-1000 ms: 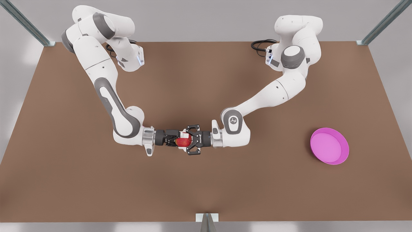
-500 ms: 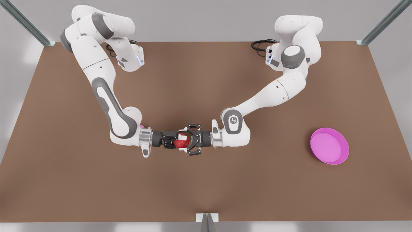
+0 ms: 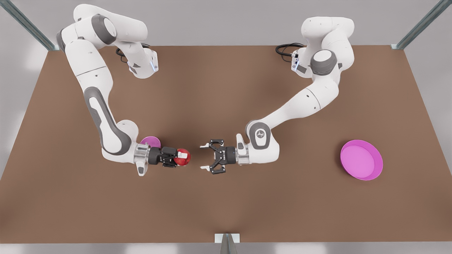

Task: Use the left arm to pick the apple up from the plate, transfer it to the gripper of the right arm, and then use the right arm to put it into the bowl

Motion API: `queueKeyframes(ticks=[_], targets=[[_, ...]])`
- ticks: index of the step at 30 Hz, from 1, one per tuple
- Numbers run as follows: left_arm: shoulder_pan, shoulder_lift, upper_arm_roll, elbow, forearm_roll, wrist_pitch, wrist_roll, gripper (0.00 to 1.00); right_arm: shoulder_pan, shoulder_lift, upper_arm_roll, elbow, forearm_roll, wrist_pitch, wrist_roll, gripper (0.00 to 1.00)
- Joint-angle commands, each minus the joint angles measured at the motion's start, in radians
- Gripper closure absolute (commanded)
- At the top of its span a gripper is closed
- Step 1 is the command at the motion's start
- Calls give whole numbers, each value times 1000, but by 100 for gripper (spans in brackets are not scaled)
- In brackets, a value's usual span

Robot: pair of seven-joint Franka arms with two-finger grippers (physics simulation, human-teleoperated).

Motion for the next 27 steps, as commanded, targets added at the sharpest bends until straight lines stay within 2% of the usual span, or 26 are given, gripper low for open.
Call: queueKeyframes(ticks=[1, 2, 3, 5, 6, 7, 10, 11, 14, 15, 16, 17, 19, 22, 25, 27], targets=[[30, -5, 24, 0, 5, -5, -69, 0, -36, -29, 1, -42, -74, -54, -17, 31], [53, -28, 75, -2, 34, -5, -189, 0, -73, -57, 0, -75, -104, -86, -17, 31], [76, -103, 176, -6, 217, -35, -599, 0, -106, -69, 1, -93, -143, -114, -17, 31], [157, -162, 205, -14, 677, -196, -1287, 0, -139, -100, 0, -138, -189, -117, -20, 31], [209, -214, 201, -14, 962, -409, -1693, 0, -160, -105, 0, -147, -224, -132, -23, 31], [267, -275, 201, -14, 1071, -614, -1861, 0, -185, -105, 1, -156, -268, -135, -27, 31], [410, -545, 202, -12, 1321, -1198, -1973, 0, -217, -123, 0, -196, -308, -135, -50, 31], [459, -625, 198, -9, 1337, -1298, -2088, 0, -240, -125, 0, -205, -327, -137, -51, 31], [508, -758, 199, -8, 1314, -1365, -2165, 0, -274, -123, 0, -211, -388, -137, -57, 31], [401, -907, 479, -14, 1055, -1344, -2154, 0, -275, -122, -5, -211, -426, -135, -57, 31], [216, -1001, 774, -43, 907, -1321, -2150, 0, -293, -120, -8, -211, -462, -135, -59, 31], [85, -1065, 969, -109, 841, -1255, -2144, 0, -294, -117, -8, -211, -496, -128, -59, 31], [-25, -1225, 1121, -391, 835, -1051, -2015, 0, -295, -111, -10, -211, -520, -120, -63, 31], [-21, -1189, 1119, -324, 844, -1108, -2018, 0, -295, -103, -14, -211, -540, -112, -63, 31], [-18, -1081, 1119, -226, 849, -1111, -2021, 0, -297, -102, -19, -210, -595, -97, -63, 31], [-18, -1061, 1121, -223, 850, -1111, -2022, 0, -309, -94, -19, -210, -614, -97, -63, 30]])
